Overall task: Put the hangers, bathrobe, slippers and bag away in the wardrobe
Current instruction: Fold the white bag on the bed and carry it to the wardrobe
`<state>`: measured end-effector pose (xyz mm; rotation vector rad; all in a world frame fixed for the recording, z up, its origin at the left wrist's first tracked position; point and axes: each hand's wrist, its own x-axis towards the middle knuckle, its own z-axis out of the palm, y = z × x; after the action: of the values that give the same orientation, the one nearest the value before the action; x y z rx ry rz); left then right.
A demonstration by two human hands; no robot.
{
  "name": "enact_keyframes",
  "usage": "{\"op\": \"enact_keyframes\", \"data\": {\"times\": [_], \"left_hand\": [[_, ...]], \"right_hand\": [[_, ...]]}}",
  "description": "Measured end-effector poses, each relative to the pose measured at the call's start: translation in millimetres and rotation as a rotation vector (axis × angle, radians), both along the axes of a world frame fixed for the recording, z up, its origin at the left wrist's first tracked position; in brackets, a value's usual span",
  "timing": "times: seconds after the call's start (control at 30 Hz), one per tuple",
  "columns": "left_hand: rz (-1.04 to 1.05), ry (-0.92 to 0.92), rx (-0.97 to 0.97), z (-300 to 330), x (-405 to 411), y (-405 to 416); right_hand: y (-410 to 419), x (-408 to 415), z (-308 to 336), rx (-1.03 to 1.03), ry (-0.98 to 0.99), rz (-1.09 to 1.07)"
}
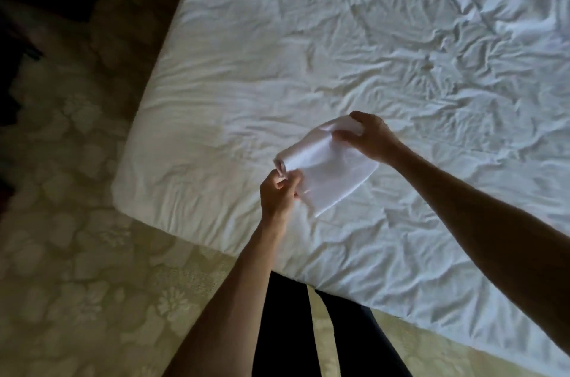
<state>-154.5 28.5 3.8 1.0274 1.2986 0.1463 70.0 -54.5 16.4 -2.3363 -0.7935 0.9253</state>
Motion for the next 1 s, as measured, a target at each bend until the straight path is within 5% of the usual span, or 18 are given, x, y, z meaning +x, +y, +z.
{"op": "enact_keyframes", "data": {"times": [0.23, 0.43, 0.67, 1.0], "left_hand": [[0.228, -0.028, 0.145, 133.2, -117.3, 47.2], [0.510, -0.001, 0.199, 206.1, -279.9, 57.6], [0.898, 0.005, 0.262, 241.2, -498.3, 39.8], [1.280, -0.010, 0.360, 268.7, -772.1, 17.2]], "right_hand": [[54.6, -121.9, 126.1, 0.252, 0.065, -0.043], [129.7, -269.2, 204.3, 0.189, 0.147, 0.237], [197.5, -488.6, 245.6, 0.238, 0.167, 0.692], [251.3, -806.9, 280.6, 0.174, 0.349, 0.927]]}}
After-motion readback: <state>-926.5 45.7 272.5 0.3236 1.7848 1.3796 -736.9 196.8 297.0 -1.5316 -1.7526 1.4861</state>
